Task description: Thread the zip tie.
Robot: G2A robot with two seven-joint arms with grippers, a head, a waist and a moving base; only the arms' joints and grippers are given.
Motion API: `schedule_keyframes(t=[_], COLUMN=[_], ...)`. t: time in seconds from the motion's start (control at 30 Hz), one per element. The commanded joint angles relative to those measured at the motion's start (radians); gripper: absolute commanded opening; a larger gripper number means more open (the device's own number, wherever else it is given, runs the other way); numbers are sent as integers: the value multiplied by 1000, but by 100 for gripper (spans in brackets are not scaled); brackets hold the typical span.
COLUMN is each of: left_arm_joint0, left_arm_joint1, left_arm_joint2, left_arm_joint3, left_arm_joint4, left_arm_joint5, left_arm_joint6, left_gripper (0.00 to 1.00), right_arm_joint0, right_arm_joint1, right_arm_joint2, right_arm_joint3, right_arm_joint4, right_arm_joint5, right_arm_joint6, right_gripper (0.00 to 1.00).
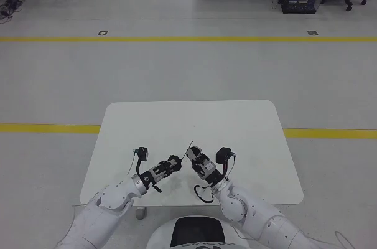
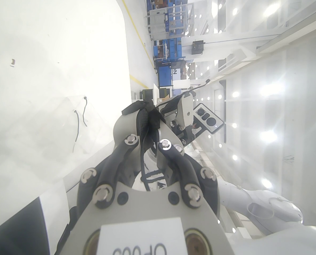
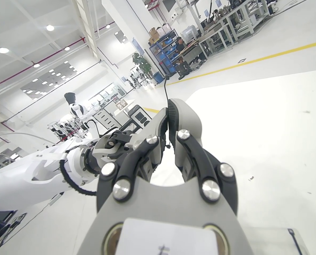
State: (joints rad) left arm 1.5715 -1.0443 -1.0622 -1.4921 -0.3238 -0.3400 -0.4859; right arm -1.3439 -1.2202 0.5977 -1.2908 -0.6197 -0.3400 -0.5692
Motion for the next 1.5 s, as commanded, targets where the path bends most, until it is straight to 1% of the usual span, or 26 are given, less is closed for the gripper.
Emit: schedule_keyframes(t=[0.0, 0.5, 1.47], left_arm_joint0=[0, 0, 0], left_arm_joint1=[0, 0, 0], left_arm_joint2=[0, 0, 0], left_arm_joint3=[0, 0, 0], left_arm_joint4=[0, 0, 0], left_arm_joint5=[0, 0, 0], left_arm_joint6=[0, 0, 0], left_gripper=[0, 0, 0], right_arm_joint0=[-1, -1, 34], right_arm_joint1=[0, -2, 9], right_arm_joint2=[2, -2, -62], right_arm_joint3=[0, -12, -16], right_arm_joint4=[0, 18, 56], right_arm_joint5=[0, 0, 0], right_arm_joint6=[3, 24, 19], right_gripper=[0, 0, 0])
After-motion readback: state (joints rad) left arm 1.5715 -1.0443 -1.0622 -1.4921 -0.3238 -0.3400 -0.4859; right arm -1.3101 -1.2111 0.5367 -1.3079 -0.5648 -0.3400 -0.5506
